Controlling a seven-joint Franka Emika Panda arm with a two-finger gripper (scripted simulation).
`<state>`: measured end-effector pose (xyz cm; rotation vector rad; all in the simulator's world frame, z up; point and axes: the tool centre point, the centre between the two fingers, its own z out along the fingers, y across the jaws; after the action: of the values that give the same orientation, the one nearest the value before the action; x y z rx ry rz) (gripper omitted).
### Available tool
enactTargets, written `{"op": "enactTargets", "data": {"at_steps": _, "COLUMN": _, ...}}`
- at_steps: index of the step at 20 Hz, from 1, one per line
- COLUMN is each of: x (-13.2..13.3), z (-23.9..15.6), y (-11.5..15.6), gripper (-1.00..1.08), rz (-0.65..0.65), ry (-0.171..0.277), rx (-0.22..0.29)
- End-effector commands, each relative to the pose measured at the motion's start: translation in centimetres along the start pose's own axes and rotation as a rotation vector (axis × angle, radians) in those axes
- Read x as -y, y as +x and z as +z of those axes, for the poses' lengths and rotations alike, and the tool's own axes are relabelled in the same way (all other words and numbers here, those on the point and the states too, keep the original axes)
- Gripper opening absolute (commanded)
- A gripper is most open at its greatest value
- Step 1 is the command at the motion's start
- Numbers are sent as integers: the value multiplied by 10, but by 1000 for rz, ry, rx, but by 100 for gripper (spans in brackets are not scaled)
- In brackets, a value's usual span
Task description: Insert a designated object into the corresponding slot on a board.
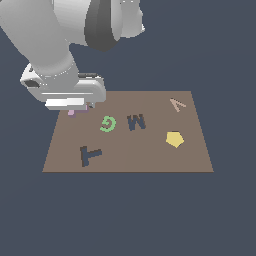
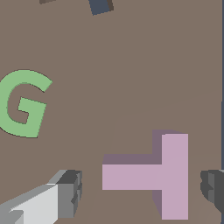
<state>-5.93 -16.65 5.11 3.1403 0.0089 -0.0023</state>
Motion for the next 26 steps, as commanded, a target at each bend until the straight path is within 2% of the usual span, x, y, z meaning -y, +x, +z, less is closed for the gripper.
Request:
{"op": "enactTargets", "data": {"at_steps": 1, "x": -1, "z": 4, "y": 0, "gripper": 100, "rz": 0, "ry": 0, "rx": 0}}
{"op": "enactTargets", "data": {"at_steps": 9, "x": -3, "z": 21, "y": 0, "gripper": 100, "rz": -2, "ry": 1, "rx": -1}}
{"op": "enactTargets", "data": {"at_steps": 10, "x": -3, "z": 21, "y": 0, "gripper": -100, "rz": -2, "ry": 1, "rx": -1}}
{"op": "enactTargets", "data": {"at_steps": 26, "x": -2, "z": 20, "y": 5, "gripper": -100, "rz": -9, "ry": 1, "rx": -2}}
